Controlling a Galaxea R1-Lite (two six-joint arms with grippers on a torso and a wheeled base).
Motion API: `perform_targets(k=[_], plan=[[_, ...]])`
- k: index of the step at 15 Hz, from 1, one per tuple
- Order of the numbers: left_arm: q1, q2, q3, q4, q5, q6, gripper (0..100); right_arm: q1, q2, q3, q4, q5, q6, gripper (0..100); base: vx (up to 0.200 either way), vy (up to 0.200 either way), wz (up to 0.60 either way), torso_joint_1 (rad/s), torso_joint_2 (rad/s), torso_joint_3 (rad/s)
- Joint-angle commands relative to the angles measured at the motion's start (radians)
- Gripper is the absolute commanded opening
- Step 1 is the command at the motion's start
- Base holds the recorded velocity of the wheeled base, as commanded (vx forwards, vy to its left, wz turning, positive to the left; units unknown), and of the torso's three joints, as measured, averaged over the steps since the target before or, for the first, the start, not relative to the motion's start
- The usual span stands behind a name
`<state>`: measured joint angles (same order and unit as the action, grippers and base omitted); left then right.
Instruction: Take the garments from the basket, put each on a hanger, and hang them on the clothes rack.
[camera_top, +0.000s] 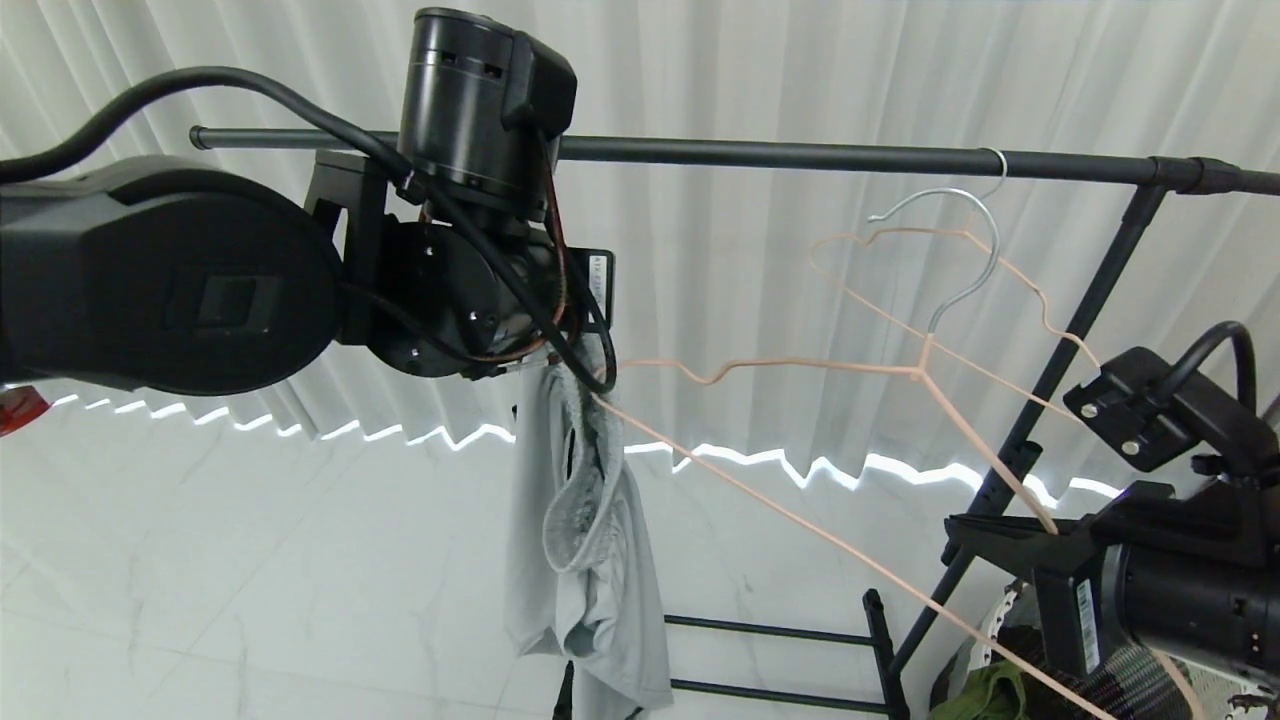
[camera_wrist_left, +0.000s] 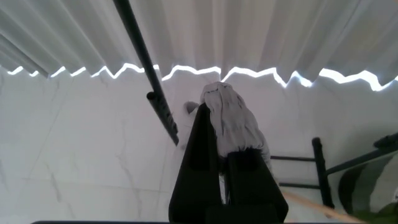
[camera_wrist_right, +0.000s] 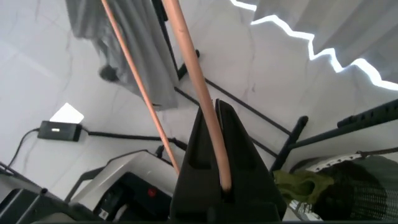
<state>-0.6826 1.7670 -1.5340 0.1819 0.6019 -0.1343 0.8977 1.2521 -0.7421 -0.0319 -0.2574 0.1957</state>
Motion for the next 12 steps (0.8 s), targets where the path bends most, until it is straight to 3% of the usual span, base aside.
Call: perform_targets(k=[1,7,11,12], plan=[[0.0,-0.017,0.002,0.037,0.006,0.001,0,0.001,0.02,0.0,-0.014,-0.005,0.001,0,0.0,0.0,0.0,0.0,0.0,0.0],[-0.026,-0.017,-0.005,0.07,0.015,-0.007,0,0.015,0.081,-0.006,-0.14,-0.006,0.002,0,0.0,0.0,0.0,0.0,0.0,0.0],[-0.028,-0.018,-0.005,0.07,0.015,-0.045,0,0.014,0.148,-0.04,-0.149,-0.014,0.028,0,0.0,0.0,0.0,0.0,0.0,0.0],[-0.028,-0.021,-0.003,0.074,0.016,-0.048,0,0.01,0.171,-0.048,-0.149,-0.046,0.033,0,0.0,0.0,0.0,0.0,0.0,0.0]])
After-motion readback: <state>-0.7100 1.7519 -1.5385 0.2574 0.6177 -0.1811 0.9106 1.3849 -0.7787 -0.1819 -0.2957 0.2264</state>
